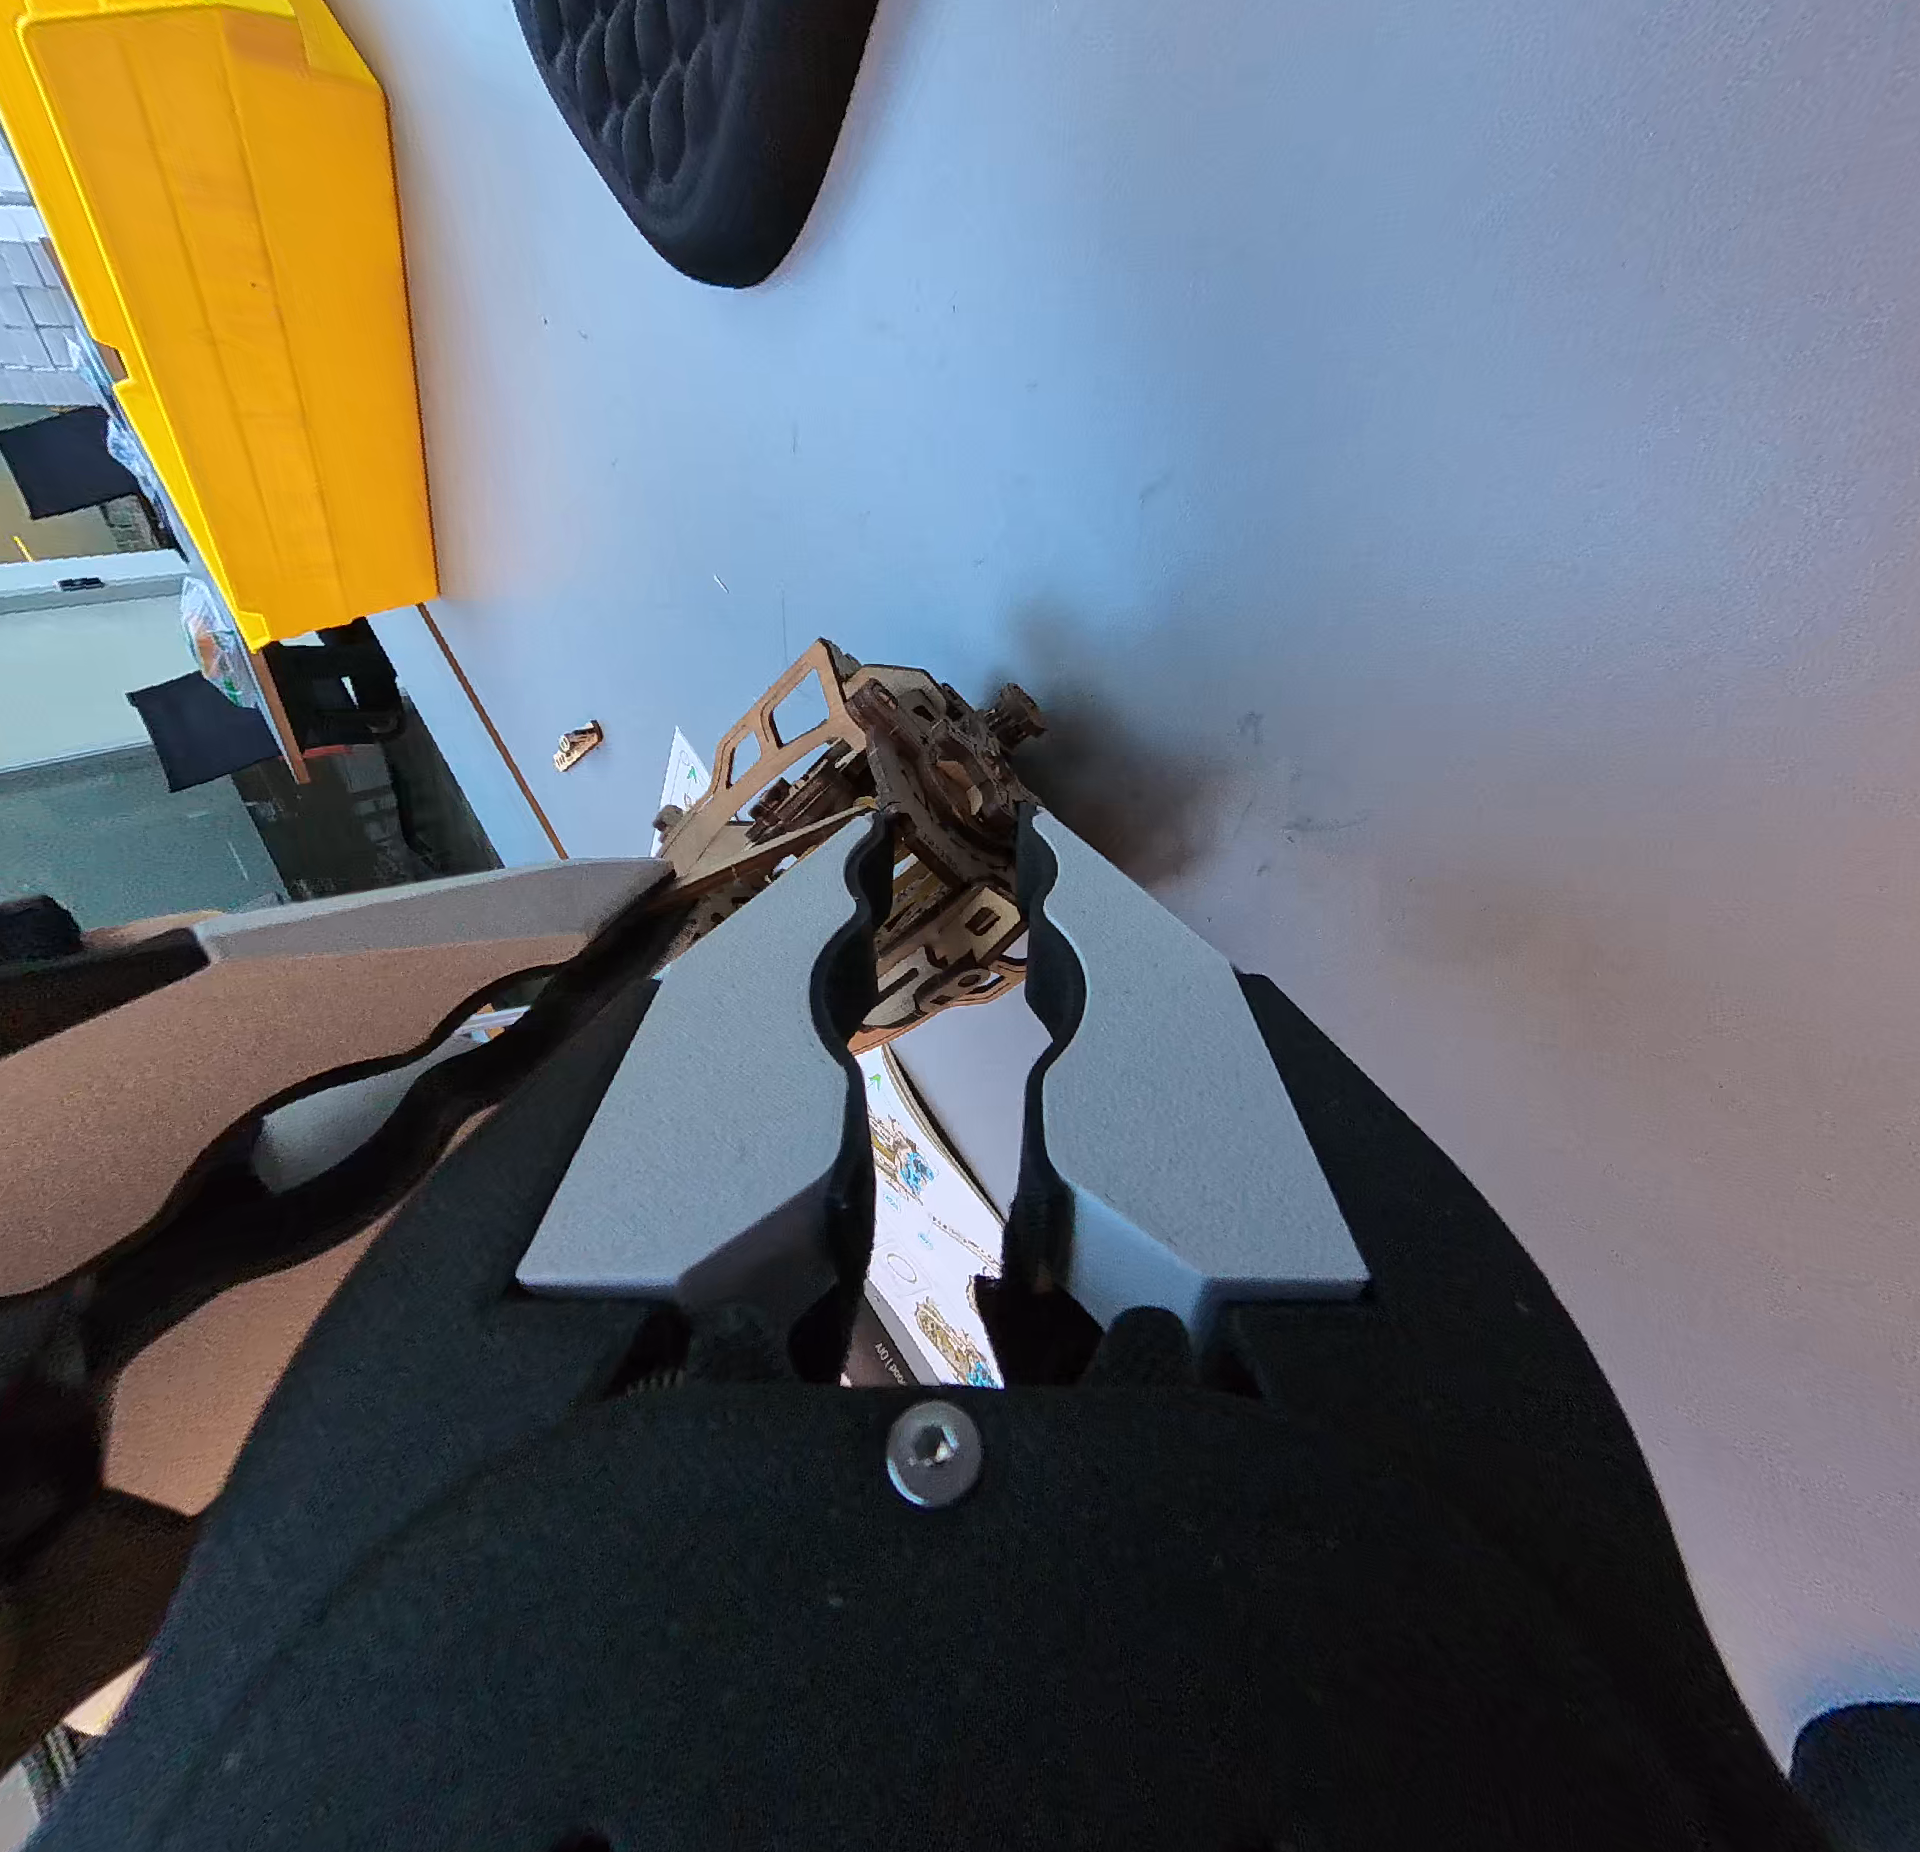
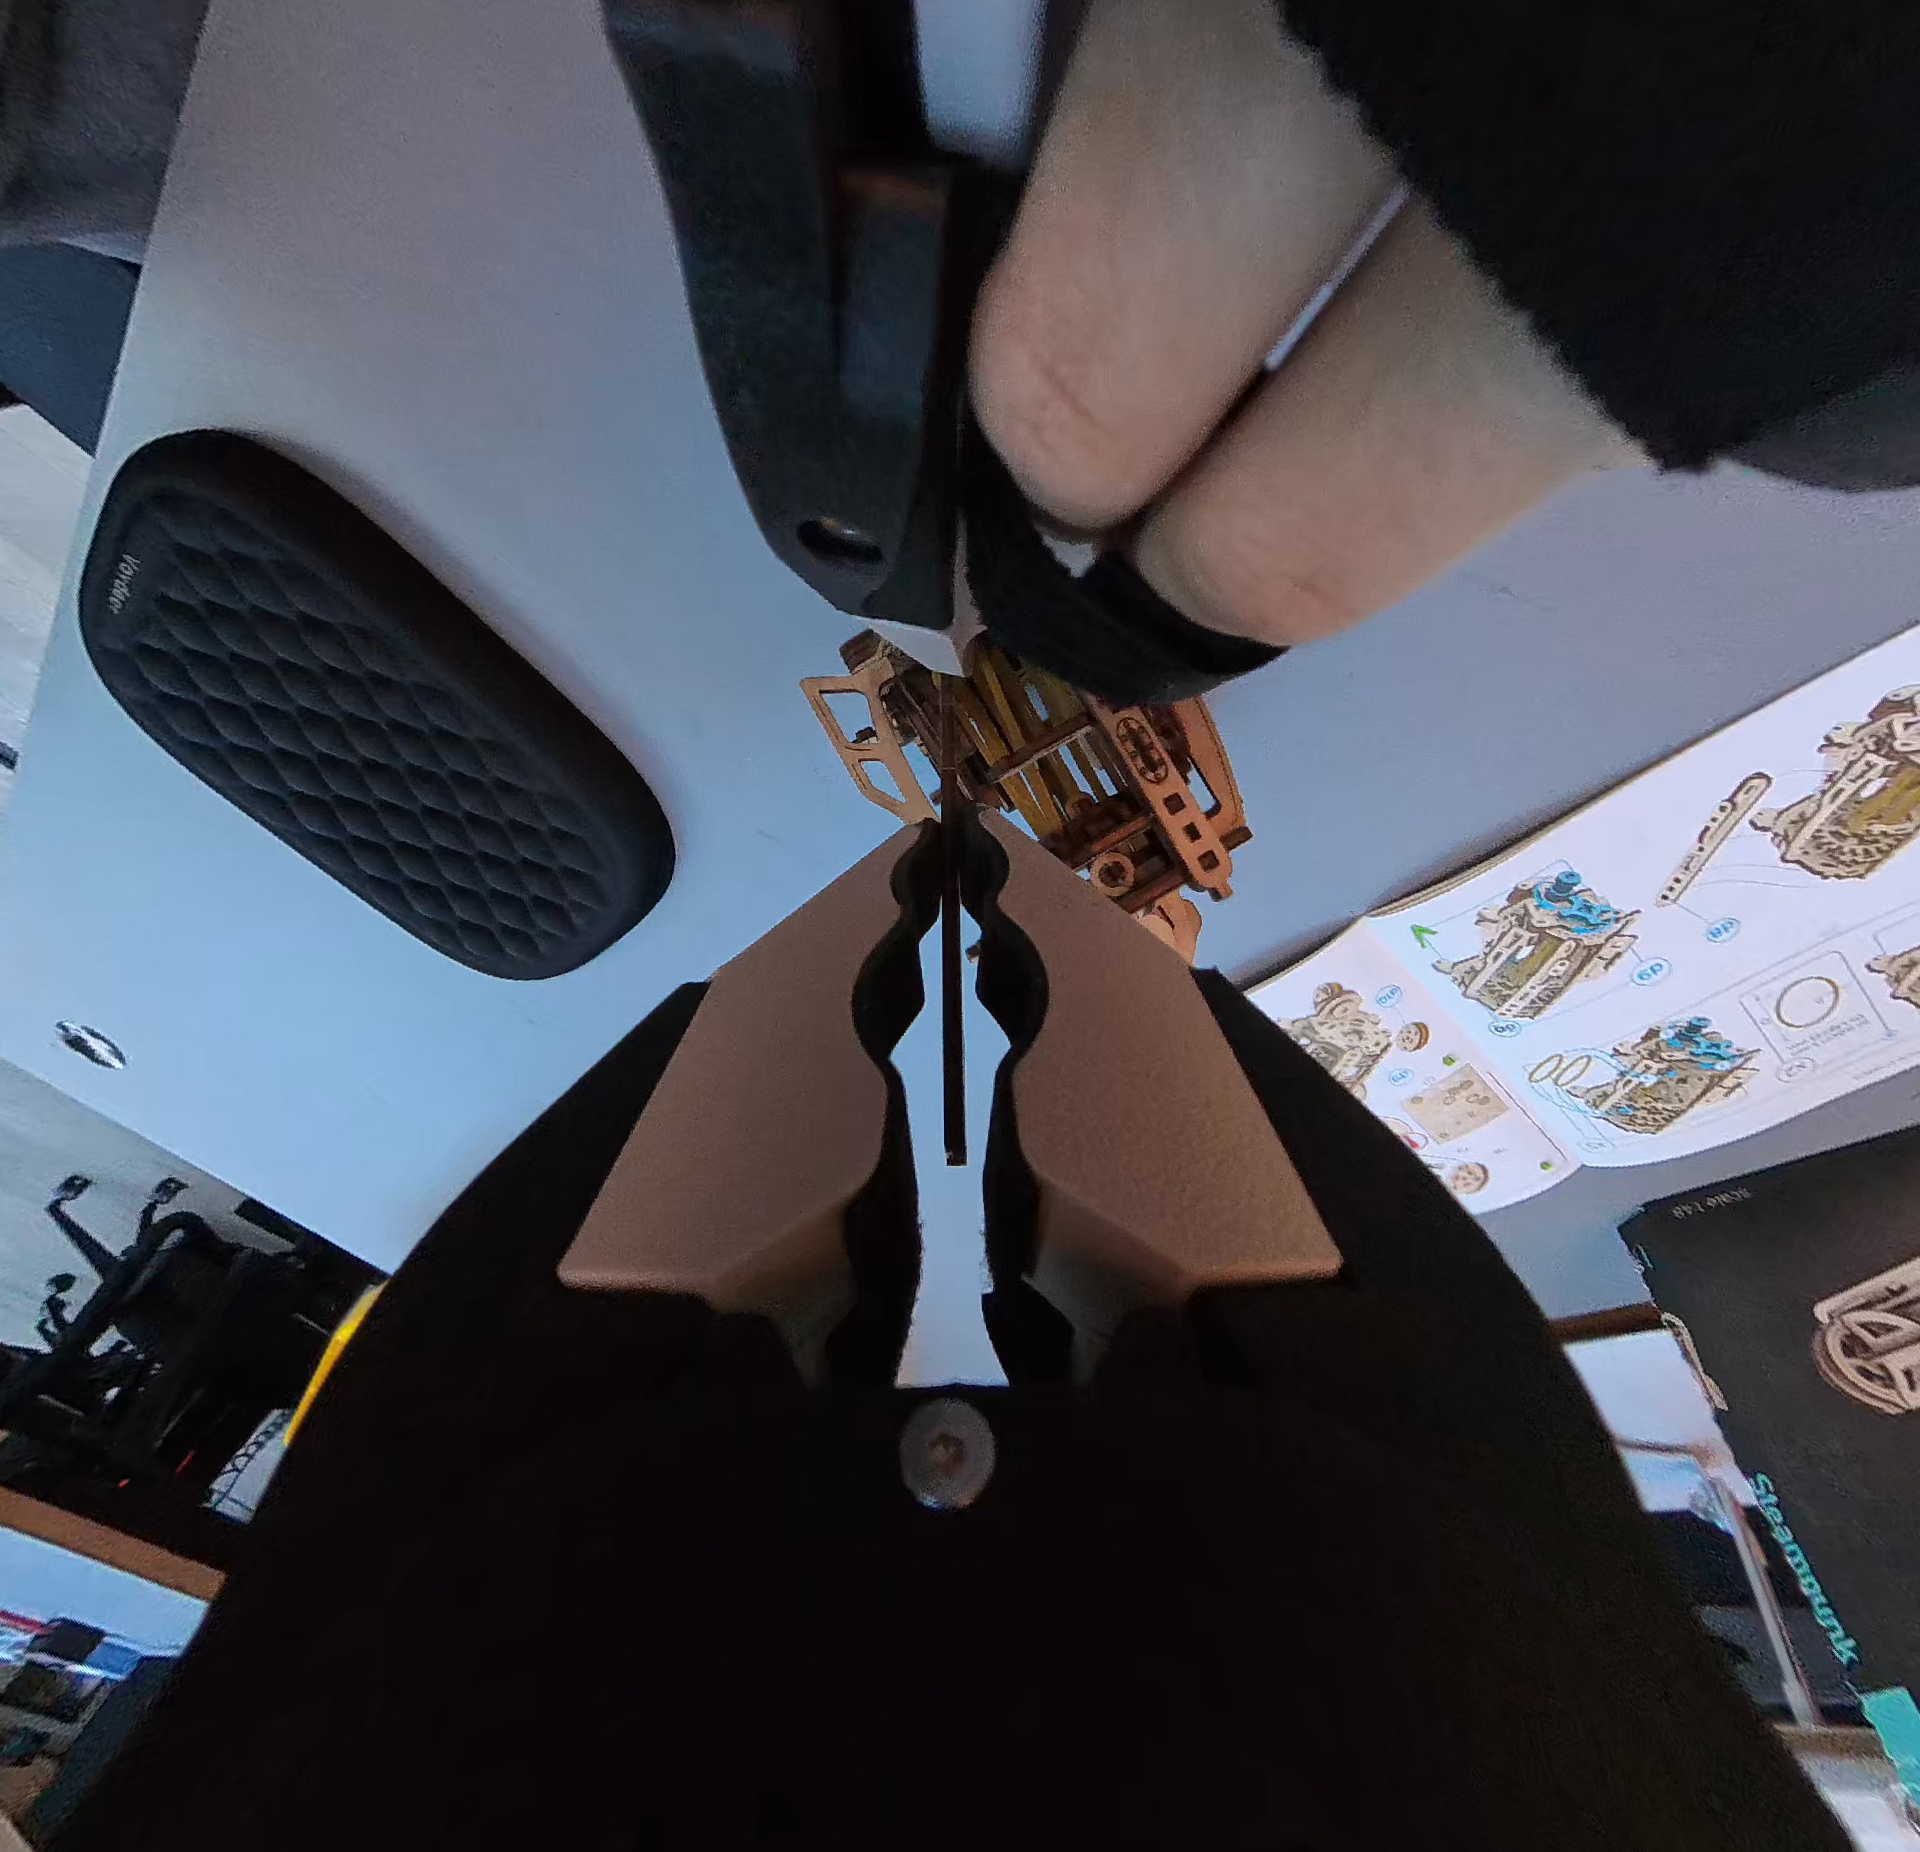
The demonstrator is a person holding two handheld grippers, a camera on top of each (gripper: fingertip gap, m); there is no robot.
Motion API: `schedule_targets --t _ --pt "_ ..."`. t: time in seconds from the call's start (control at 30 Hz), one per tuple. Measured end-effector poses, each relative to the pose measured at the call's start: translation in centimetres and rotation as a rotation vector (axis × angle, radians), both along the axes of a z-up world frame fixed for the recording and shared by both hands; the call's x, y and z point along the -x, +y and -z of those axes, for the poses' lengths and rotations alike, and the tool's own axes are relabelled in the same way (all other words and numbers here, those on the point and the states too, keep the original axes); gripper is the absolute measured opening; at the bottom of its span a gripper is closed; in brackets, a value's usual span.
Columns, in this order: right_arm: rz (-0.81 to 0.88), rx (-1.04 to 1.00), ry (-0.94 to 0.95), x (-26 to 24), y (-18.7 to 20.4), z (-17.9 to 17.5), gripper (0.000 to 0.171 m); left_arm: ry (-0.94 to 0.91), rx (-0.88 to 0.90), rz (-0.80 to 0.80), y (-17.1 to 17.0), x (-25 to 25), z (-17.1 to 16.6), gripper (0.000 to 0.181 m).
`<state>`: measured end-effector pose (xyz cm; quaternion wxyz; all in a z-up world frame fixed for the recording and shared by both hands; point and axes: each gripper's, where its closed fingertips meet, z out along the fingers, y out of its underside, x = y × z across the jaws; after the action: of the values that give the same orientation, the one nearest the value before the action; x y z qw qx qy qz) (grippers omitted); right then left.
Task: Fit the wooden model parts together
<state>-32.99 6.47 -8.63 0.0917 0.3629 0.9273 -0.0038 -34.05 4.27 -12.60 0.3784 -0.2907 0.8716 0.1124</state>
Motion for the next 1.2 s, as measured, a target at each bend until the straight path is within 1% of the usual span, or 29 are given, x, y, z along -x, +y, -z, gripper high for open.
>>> schedule_targets --t 0.03,0.27,0.63,0.87,1.2 --pt "0.008 0.016 -0.004 0.0 0.0 0.1 0.001 -0.001 0.000 0.002 0.0 0.0 0.0 0.022" --pt "0.056 0.098 -0.005 -0.1 -0.1 0.3 0.001 0.000 0.014 -0.004 -0.2 0.1 0.2 0.022" --pt "0.037 0.058 0.023 0.0 -0.1 -0.2 0.001 -0.010 0.044 -0.027 0.1 0.1 0.0 0.020" --pt "0.033 0.043 -0.015 -0.4 -0.4 -0.3 0.001 -0.005 0.046 -0.028 0.0 0.1 0.0 0.020" --pt "0.048 0.018 -0.005 -0.7 -1.0 -0.2 0.001 -0.026 0.076 -0.048 0.1 0.0 -0.1 0.020"
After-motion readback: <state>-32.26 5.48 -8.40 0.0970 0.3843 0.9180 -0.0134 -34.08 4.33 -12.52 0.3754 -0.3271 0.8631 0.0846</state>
